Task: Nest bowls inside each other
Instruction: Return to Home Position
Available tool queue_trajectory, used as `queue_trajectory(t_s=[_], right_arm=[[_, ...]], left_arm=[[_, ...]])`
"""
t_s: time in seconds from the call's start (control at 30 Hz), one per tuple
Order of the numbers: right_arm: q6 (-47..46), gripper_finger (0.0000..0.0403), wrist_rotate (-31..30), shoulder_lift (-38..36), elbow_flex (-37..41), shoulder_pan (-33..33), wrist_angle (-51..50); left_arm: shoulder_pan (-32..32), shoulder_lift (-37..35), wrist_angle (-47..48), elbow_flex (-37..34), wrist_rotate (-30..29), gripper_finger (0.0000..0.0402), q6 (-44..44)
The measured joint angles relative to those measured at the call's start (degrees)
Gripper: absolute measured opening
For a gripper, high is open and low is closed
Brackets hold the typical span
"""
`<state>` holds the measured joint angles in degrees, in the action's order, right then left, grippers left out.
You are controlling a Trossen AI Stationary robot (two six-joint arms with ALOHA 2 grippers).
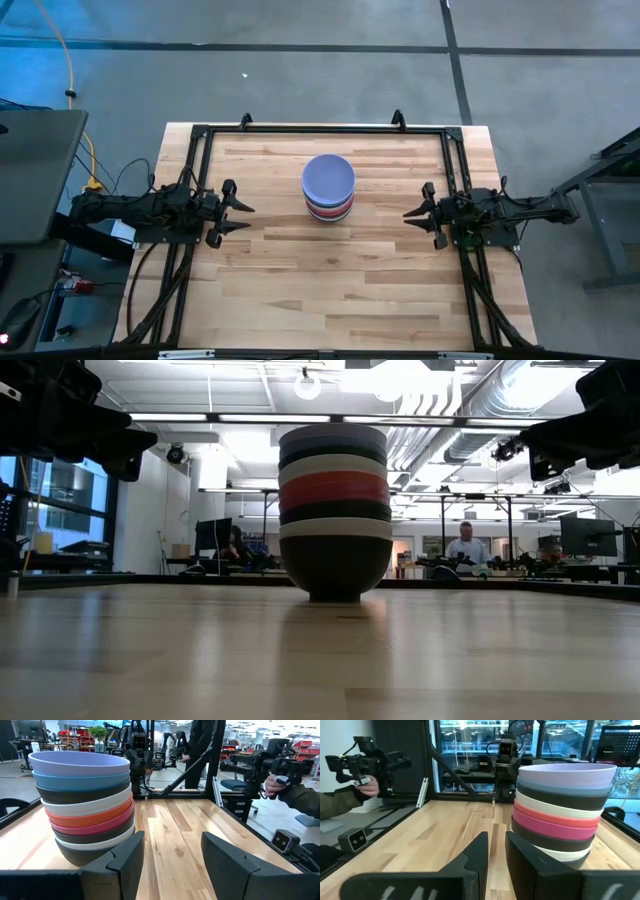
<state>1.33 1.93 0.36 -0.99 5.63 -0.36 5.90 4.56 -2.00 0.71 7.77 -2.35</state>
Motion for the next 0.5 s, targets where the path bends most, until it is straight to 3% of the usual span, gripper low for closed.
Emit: queue_trajectory(t_s=[0.5], right_arm=[[5.5,0.0059,-0.3,0.0,0.0,0.0,0.0]], left_arm=[[0.0,0.0,0.0,0.0,0.0,0.0184,0.0]])
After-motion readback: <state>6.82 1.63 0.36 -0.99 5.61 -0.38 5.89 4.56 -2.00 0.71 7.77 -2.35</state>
